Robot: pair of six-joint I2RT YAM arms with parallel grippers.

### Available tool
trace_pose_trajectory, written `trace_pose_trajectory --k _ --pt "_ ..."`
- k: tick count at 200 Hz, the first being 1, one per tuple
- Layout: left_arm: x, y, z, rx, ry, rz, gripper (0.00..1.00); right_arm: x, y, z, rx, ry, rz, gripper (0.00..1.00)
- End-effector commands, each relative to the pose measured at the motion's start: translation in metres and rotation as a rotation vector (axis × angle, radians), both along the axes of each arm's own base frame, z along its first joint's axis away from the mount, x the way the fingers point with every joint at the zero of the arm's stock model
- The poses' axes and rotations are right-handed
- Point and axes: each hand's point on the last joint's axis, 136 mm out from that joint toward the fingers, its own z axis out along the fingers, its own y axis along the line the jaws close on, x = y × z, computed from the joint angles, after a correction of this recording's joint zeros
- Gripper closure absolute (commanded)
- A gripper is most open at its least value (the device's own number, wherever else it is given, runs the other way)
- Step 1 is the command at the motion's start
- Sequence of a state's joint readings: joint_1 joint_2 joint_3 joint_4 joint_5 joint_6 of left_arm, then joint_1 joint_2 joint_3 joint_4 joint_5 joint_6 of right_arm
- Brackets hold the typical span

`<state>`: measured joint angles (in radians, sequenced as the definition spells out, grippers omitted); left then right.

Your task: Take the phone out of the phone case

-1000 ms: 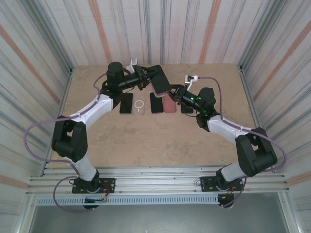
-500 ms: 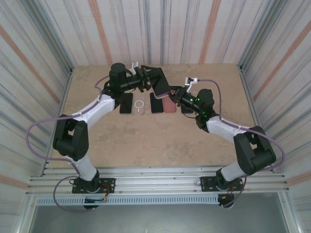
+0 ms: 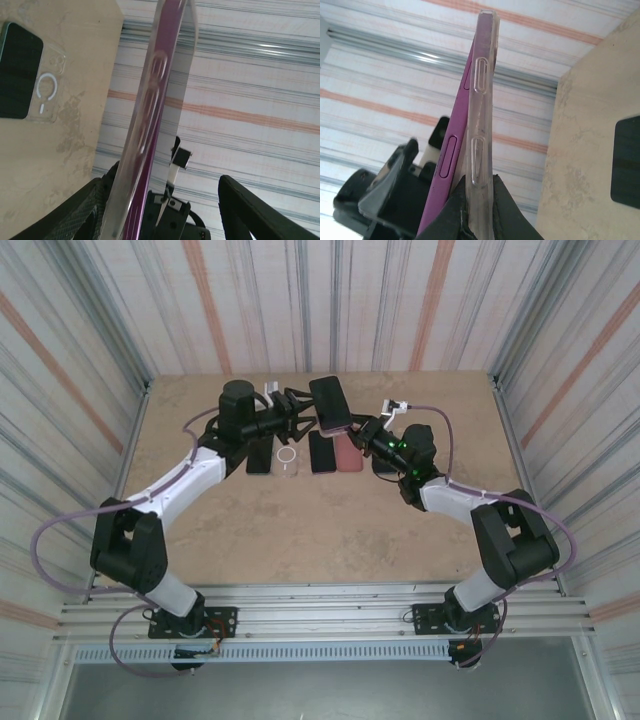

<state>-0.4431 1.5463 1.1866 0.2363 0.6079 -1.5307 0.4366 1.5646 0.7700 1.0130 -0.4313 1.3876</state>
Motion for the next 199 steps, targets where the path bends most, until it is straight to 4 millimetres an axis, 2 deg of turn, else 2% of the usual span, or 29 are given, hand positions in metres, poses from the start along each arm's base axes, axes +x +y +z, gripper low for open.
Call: trace_pose_trajectory --k 1,41,90,159,199 --pt "-0.023 0.000 0.013 0.006 -0.021 0.004 0.37 0.014 -0.010 0.036 0.068 -0.097 -0.080 1.00" --pt "-0.035 -0.012 0.014 -0.039 0.000 0.007 0.39 0.019 -0.010 0.037 0.084 -0.105 -0.096 1.00" --pt "-0.027 -0.025 0.031 -0.092 -0.036 -0.005 0.43 0.018 -0.006 0.034 0.072 -0.108 -0.085 1.00" --pt "-0.024 -0.028 0.011 -0.072 0.001 -0.011 0.43 0.017 -0.007 0.038 0.085 -0.117 -0.084 1.00" --pt "-0.024 -0.028 0.007 -0.069 0.005 -0.010 0.43 0.017 -0.005 0.040 0.094 -0.124 -0.077 1.00"
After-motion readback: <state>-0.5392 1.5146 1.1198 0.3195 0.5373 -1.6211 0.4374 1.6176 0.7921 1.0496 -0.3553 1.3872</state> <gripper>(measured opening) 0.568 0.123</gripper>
